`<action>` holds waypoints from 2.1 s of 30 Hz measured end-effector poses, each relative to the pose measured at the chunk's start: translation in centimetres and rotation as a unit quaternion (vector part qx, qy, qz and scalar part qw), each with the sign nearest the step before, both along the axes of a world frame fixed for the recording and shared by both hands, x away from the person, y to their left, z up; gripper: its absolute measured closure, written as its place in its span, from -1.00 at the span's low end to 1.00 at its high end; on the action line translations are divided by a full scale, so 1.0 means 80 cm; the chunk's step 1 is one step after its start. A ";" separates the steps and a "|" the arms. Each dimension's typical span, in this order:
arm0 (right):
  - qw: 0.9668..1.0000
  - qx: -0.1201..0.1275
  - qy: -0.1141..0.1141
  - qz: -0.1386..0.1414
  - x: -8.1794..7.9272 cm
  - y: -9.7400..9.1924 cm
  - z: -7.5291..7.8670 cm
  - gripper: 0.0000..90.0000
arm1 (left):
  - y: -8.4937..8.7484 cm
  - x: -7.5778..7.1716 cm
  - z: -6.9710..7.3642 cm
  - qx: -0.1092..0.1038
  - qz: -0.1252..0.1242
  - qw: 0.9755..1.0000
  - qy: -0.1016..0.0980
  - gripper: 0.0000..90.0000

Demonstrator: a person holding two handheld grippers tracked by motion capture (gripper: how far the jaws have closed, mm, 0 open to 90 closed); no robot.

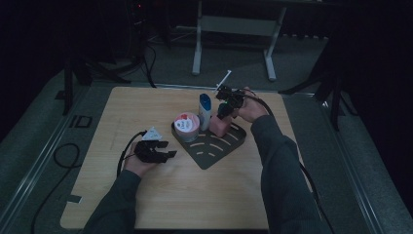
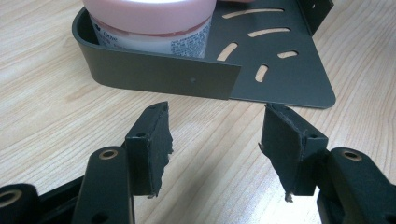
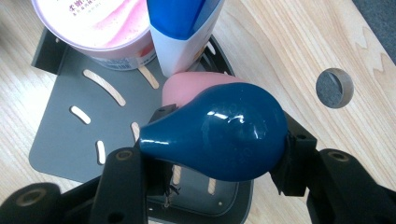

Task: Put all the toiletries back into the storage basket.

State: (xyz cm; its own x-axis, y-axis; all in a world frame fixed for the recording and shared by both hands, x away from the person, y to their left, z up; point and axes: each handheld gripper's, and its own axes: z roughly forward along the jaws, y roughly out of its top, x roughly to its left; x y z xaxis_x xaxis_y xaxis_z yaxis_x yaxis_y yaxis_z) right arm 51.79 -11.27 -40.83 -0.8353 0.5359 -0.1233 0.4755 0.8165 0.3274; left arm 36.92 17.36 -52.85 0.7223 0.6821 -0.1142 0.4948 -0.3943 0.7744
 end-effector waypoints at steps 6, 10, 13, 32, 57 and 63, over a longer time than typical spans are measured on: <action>1.000 0.004 0.003 -0.005 0.002 0.002 -0.004 0.08 | 0.000 0.000 0.000 0.001 -0.001 1.000 0.000 -0.06; 1.000 -0.001 0.002 -0.004 0.002 0.007 -0.011 0.08 | 0.000 0.000 0.000 0.002 -0.001 1.000 0.000 -0.07; 1.000 0.004 0.001 -0.005 0.002 0.008 -0.014 0.08 | 0.000 0.000 0.000 0.000 -0.001 1.000 0.001 -0.06; 1.000 0.017 0.003 -0.008 0.004 0.010 -0.016 0.08 | -0.002 0.001 -0.001 0.003 -0.004 1.000 0.002 -0.07; 1.000 -0.002 -0.003 0.000 -0.026 -0.031 -0.020 -0.77 | 0.004 0.000 0.000 0.003 0.014 1.000 0.000 -0.19; 0.999 0.025 -0.030 -0.001 -0.049 -0.069 -0.009 -0.77 | 0.004 0.000 -0.001 0.003 0.019 1.000 0.001 -0.21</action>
